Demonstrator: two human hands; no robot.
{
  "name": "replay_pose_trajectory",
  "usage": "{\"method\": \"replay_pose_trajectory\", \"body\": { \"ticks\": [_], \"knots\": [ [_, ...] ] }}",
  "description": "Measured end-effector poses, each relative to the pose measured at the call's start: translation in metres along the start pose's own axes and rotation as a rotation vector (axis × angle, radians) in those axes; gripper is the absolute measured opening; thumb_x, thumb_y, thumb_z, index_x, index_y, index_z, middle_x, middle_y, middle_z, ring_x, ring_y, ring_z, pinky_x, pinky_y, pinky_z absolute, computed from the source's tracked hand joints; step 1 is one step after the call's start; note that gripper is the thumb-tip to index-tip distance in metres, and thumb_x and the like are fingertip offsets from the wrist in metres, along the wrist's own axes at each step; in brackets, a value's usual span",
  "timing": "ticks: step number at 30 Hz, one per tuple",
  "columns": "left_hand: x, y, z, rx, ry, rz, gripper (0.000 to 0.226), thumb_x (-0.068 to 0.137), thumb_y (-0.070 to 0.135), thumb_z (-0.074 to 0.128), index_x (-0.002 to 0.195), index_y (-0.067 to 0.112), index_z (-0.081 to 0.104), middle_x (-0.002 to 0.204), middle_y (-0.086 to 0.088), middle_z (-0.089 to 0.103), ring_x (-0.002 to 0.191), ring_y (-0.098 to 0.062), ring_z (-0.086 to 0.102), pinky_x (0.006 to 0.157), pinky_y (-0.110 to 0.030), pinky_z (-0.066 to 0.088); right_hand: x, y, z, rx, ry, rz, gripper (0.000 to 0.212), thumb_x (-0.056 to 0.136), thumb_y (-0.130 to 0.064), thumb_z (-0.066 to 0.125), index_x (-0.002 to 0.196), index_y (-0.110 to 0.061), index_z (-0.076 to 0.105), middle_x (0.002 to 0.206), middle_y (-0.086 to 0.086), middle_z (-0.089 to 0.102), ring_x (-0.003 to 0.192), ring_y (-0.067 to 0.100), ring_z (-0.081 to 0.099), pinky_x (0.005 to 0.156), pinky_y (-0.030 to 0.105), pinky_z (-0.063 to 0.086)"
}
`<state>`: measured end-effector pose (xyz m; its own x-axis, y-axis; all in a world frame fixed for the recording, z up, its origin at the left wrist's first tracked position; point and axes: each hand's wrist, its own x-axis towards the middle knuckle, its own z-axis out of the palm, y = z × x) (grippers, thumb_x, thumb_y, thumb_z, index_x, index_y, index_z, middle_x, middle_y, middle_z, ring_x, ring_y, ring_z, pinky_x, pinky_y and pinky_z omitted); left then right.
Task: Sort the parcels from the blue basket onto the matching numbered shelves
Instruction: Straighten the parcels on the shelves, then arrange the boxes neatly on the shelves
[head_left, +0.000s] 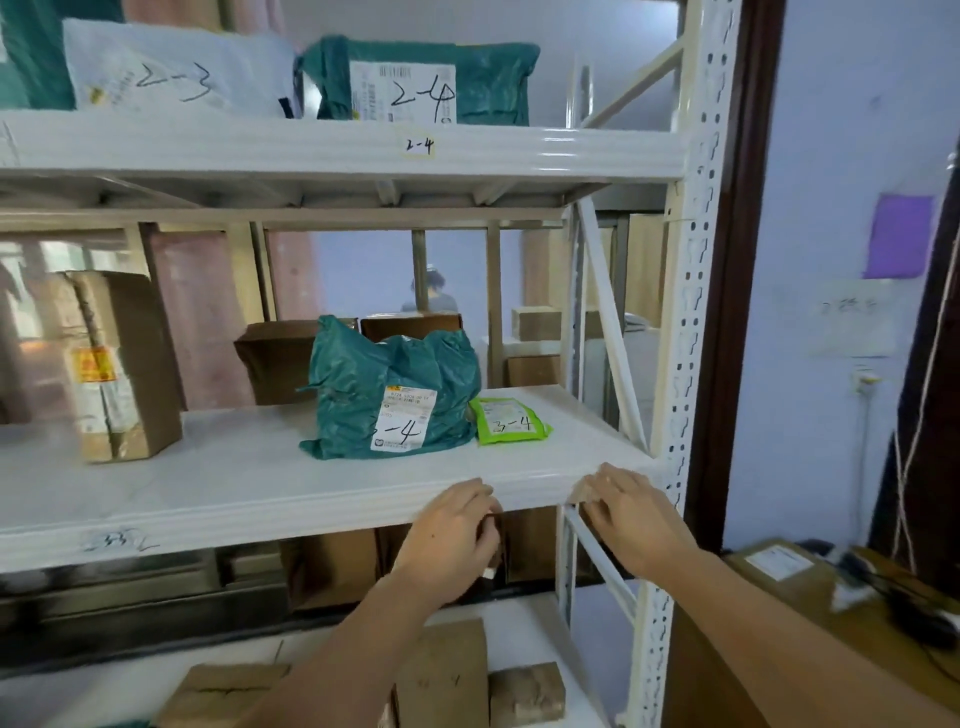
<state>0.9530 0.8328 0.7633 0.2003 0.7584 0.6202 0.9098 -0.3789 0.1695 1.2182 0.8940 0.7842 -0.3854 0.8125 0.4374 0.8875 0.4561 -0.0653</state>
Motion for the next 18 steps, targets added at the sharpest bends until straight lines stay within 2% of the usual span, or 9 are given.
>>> {"method": "replay_pose_trajectory", "body": {
  "ticks": [2, 4, 7, 10, 12, 15, 16, 18],
  "knots": [
    [-0.026, -0.008, -0.017, 0.000, -0.029, -0.043, 0.027, 0.099, 0.027, 0.052, 0.122, 0.024, 0.067, 0.137, 0.009, 0.057, 0.132, -0.007, 0.046, 0.117, -0.024, 0.031, -0.019, -0.010, 0.002, 0.006, -0.095, -0.005, 0.043, 0.107, -0.038, 0.035, 0.146, -0.024, 0.046, 0.149, -0.001, 0.044, 0.134, 0.022, 0.044, 0.105, 0.033, 0.037],
    [-0.044, -0.011, -0.035, 0.009, -0.140, -0.145, 0.030, 0.100, 0.037, 0.051, 0.128, 0.032, 0.061, 0.139, 0.015, 0.053, 0.133, -0.005, 0.044, 0.116, -0.030, 0.036, -0.034, -0.018, 0.003, 0.072, -0.261, 0.023, 0.052, 0.107, -0.044, 0.036, 0.155, -0.024, 0.037, 0.160, 0.000, 0.032, 0.142, 0.023, 0.037, 0.112, 0.034, 0.034],
    [-0.068, -0.016, -0.055, 0.056, -0.471, -0.308, 0.066, 0.094, 0.065, 0.047, 0.153, 0.037, 0.037, 0.162, 0.012, 0.030, 0.152, -0.015, 0.023, 0.125, -0.037, 0.021, -0.050, -0.022, 0.002, 0.103, -0.523, 0.049, 0.072, 0.100, -0.063, 0.035, 0.161, -0.028, 0.018, 0.168, 0.002, 0.016, 0.153, 0.028, 0.019, 0.122, 0.041, 0.021],
    [-0.087, -0.022, -0.069, 0.122, -0.682, -0.394, 0.094, 0.086, 0.083, 0.038, 0.162, 0.030, 0.018, 0.170, 0.003, 0.011, 0.156, -0.022, 0.010, 0.127, -0.042, 0.013, -0.058, -0.030, -0.005, 0.137, -0.651, 0.098, 0.086, 0.093, -0.074, 0.036, 0.161, -0.027, 0.012, 0.168, 0.004, 0.015, 0.153, 0.026, 0.019, 0.123, 0.041, 0.021],
    [-0.098, -0.023, -0.077, 0.099, -0.705, -0.468, 0.102, 0.081, 0.089, 0.035, 0.162, 0.029, 0.018, 0.170, 0.001, 0.010, 0.156, -0.022, 0.011, 0.126, -0.043, 0.014, -0.059, -0.040, -0.010, 0.166, -0.694, 0.086, 0.085, 0.094, -0.073, 0.038, 0.161, -0.027, 0.014, 0.167, 0.003, 0.017, 0.152, 0.025, 0.021, 0.122, 0.038, 0.023],
    [-0.116, -0.022, -0.091, 0.002, -0.687, -0.577, 0.125, 0.059, 0.102, 0.032, 0.161, 0.030, 0.022, 0.169, 0.003, 0.017, 0.154, -0.021, 0.019, 0.126, -0.043, 0.019, -0.055, -0.058, -0.012, 0.175, -0.726, 0.029, 0.083, 0.095, -0.071, 0.038, 0.161, -0.025, 0.016, 0.167, 0.003, 0.019, 0.152, 0.024, 0.022, 0.121, 0.036, 0.023],
    [-0.123, -0.021, -0.096, -0.033, -0.668, -0.621, 0.122, 0.063, 0.100, 0.038, 0.161, 0.030, 0.023, 0.169, 0.004, 0.019, 0.154, -0.020, 0.021, 0.125, -0.043, 0.020, -0.053, -0.065, -0.010, 0.179, -0.740, 0.010, 0.084, 0.095, -0.071, 0.038, 0.161, -0.024, 0.016, 0.167, 0.004, 0.020, 0.152, 0.024, 0.023, 0.121, 0.036, 0.023],
    [-0.139, -0.020, -0.106, -0.038, -0.608, -0.698, 0.099, 0.083, 0.083, 0.049, 0.161, 0.028, 0.023, 0.168, 0.003, 0.020, 0.154, -0.021, 0.022, 0.125, -0.043, 0.021, -0.049, -0.082, -0.004, 0.174, -0.755, -0.033, 0.082, 0.095, -0.071, 0.039, 0.160, -0.024, 0.020, 0.165, 0.004, 0.023, 0.149, 0.024, 0.027, 0.120, 0.034, 0.026]
  ]
}}
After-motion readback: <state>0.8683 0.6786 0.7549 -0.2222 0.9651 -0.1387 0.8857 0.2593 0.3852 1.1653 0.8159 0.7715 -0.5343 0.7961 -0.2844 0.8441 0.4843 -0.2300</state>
